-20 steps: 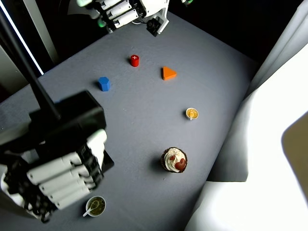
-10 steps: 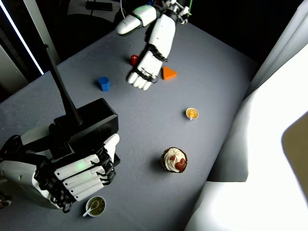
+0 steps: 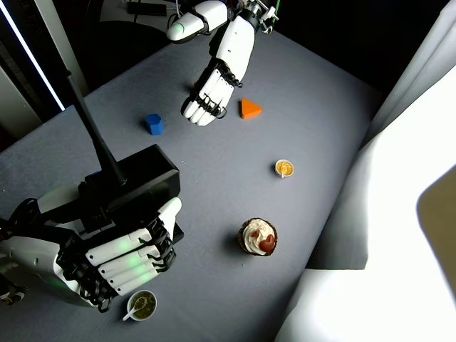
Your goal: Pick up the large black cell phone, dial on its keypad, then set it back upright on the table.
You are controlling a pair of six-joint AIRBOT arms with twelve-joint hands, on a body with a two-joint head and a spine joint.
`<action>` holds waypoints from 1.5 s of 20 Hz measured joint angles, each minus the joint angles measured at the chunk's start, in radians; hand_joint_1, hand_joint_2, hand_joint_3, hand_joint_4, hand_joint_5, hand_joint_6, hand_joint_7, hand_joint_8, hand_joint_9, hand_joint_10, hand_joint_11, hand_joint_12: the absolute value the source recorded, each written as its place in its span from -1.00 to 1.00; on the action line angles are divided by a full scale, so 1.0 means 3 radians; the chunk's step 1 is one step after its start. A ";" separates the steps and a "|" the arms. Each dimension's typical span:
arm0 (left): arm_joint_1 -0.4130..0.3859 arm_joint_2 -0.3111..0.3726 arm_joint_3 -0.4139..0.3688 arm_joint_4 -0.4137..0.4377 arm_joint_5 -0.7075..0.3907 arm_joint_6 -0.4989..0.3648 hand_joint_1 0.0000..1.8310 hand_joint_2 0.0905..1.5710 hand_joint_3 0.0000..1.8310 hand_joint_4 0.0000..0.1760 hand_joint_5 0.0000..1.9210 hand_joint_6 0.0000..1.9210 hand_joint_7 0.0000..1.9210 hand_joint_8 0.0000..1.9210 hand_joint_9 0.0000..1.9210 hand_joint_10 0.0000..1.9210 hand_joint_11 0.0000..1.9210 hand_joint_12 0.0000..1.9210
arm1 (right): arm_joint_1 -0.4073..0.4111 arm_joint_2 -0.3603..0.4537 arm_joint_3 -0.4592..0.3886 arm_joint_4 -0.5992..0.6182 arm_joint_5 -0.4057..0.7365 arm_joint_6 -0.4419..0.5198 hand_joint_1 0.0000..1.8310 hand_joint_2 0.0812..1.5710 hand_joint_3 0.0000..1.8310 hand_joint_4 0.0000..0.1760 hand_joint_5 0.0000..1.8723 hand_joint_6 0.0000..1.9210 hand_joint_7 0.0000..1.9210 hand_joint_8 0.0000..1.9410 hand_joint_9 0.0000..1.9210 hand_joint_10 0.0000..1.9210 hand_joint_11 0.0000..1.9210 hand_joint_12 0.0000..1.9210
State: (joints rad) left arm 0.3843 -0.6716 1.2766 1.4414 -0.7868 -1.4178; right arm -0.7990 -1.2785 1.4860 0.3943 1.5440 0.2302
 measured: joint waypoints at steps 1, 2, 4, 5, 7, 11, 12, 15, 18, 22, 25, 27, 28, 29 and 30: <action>0.0000 -0.0001 -0.0004 0.0004 -0.0004 0.0001 -1.00 0.44 -1.00 -1.00 -0.87 -1.00 -0.81 -0.99 -0.81 -0.99 -1.00 -0.62 | -0.0001 0.0000 0.0000 0.0029 0.0001 0.0000 0.51 0.36 -1.00 -1.00 0.12 -0.31 0.01 0.01 -0.02 0.31 -0.04 0.23; 0.0000 -0.0001 -0.0005 0.0003 -0.0010 0.0000 -1.00 0.44 -1.00 -1.00 -0.86 -1.00 -0.81 -1.00 -0.82 -1.00 -1.00 -0.62 | 0.0000 -0.0004 0.0000 0.0047 0.0003 0.0000 0.51 0.37 -1.00 -1.00 0.13 -0.34 0.00 0.05 -0.03 0.34 -0.03 0.25; 0.0000 0.0000 -0.0045 0.0005 0.0015 0.0001 -1.00 0.44 -1.00 -1.00 -0.84 -1.00 -0.82 -1.00 -0.84 -1.00 -1.00 -0.58 | 0.0000 -0.0028 -0.0003 0.0081 0.0000 -0.0001 0.51 0.38 -1.00 -1.00 0.13 -0.37 -0.02 0.09 -0.06 0.38 -0.05 0.30; 0.0000 0.0000 -0.0064 0.0013 0.0008 0.0001 -1.00 0.44 -1.00 -1.00 -0.84 -1.00 -0.84 -1.00 -0.85 -1.00 -1.00 -0.60 | 0.0000 -0.0034 -0.0008 0.0075 -0.0001 -0.0003 0.50 0.39 -1.00 -1.00 0.12 -0.34 -0.03 0.11 -0.07 0.39 -0.06 0.31; 0.0000 0.0000 -0.0088 0.0029 -0.0025 0.0001 -1.00 0.44 -1.00 -1.00 -0.83 -1.00 -0.84 -1.00 -0.84 -1.00 -1.00 -0.58 | 0.0000 -0.0047 -0.0034 0.0062 0.0000 -0.0003 0.50 0.39 -1.00 -1.00 0.11 -0.31 -0.04 0.10 -0.07 0.41 -0.06 0.37; 0.0000 0.0000 -0.0104 0.0031 -0.0023 0.0001 -1.00 0.44 -1.00 -0.98 -0.82 -1.00 -0.83 -1.00 -0.82 -1.00 -1.00 -0.49 | 0.0000 -0.0076 -0.0037 0.0066 0.0000 -0.0003 0.50 0.39 -1.00 -1.00 0.13 -0.32 -0.05 0.14 -0.06 0.36 -0.04 0.20; 0.0000 0.0004 -0.0104 0.0031 -0.0020 0.0001 -1.00 0.44 -1.00 -0.99 -0.82 -1.00 -0.82 -1.00 -0.82 -1.00 -1.00 -0.46 | 0.0000 -0.0079 -0.0037 0.0065 0.0003 -0.0003 0.50 0.39 -1.00 -1.00 0.12 -0.34 -0.06 0.16 -0.06 0.37 -0.02 0.20; 0.0000 0.0005 -0.0104 0.0031 -0.0022 0.0001 -1.00 0.45 -1.00 -1.00 -0.81 -1.00 -0.81 -1.00 -0.80 -1.00 -1.00 -0.40 | 0.0000 -0.0081 -0.0023 0.0042 0.0018 -0.0004 0.51 0.37 -1.00 -1.00 0.13 -0.34 -0.03 0.10 -0.02 0.33 0.00 0.17; 0.0000 0.0008 -0.0100 0.0029 -0.0020 0.0001 -1.00 0.45 -1.00 -0.99 -0.83 -0.99 -0.80 -1.00 -0.79 -1.00 -1.00 -0.42 | 0.0000 -0.0097 0.0009 0.0006 0.0033 -0.0003 0.50 0.40 -1.00 -1.00 0.10 -0.33 -0.07 0.18 -0.07 0.40 -0.03 0.25; 0.0000 0.0008 -0.0099 0.0027 -0.0020 0.0001 -1.00 0.45 -1.00 -1.00 -0.83 -1.00 -0.79 -1.00 -0.79 -1.00 -1.00 -0.47 | 0.0000 -0.0116 0.0014 -0.0029 0.0052 -0.0003 0.51 0.38 -1.00 -1.00 0.11 -0.28 -0.03 0.07 -0.03 0.34 -0.03 0.21; 0.0000 0.0008 -0.0086 0.0025 -0.0020 0.0001 -1.00 0.45 -1.00 -1.00 -0.83 -1.00 -0.80 -1.00 -0.78 -1.00 -1.00 -0.38 | 0.0000 -0.0127 0.0039 -0.0045 0.0075 -0.0004 0.41 0.36 -1.00 -1.00 0.21 -0.42 0.02 0.17 0.00 0.14 -0.02 0.30; 0.0000 0.0008 -0.0086 0.0024 -0.0020 0.0001 -1.00 0.45 -1.00 -1.00 -0.84 -1.00 -0.80 -1.00 -0.79 -1.00 -1.00 -0.41 | -0.0015 -0.0127 0.0039 -0.0061 0.0084 -0.0004 0.50 0.39 -1.00 -1.00 0.10 -0.31 -0.06 0.14 -0.06 0.38 -0.04 0.31; 0.0000 0.0008 -0.0086 0.0024 -0.0020 0.0001 -1.00 0.46 -1.00 -1.00 -0.82 -0.99 -0.80 -1.00 -0.80 -1.00 -1.00 -0.43 | -0.0031 -0.0127 0.0039 -0.0075 0.0084 -0.0004 0.50 0.39 -1.00 -1.00 0.11 -0.30 -0.06 0.12 -0.06 0.39 -0.04 0.30; 0.0000 0.0008 -0.0086 0.0023 -0.0020 0.0001 -1.00 0.46 -1.00 -1.00 -0.82 -0.99 -0.80 -1.00 -0.80 -1.00 -1.00 -0.43 | -0.0053 -0.0127 0.0039 -0.0092 0.0092 -0.0003 0.50 0.40 -1.00 -1.00 0.10 -0.32 -0.07 0.16 -0.09 0.44 -0.06 0.33; 0.0000 0.0008 -0.0080 0.0024 -0.0023 0.0001 -1.00 0.46 -1.00 -1.00 -0.82 -1.00 -0.80 -1.00 -0.80 -1.00 -1.00 -0.42 | -0.0079 -0.0128 0.0039 -0.0094 0.0088 -0.0003 0.50 0.41 -1.00 -1.00 0.10 -0.34 -0.08 0.19 -0.09 0.45 -0.07 0.33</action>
State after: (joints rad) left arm 0.3843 -0.6693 1.2526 1.4487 -0.7937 -1.4174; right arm -0.8227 -1.3170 1.4979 0.3660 1.5703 0.2295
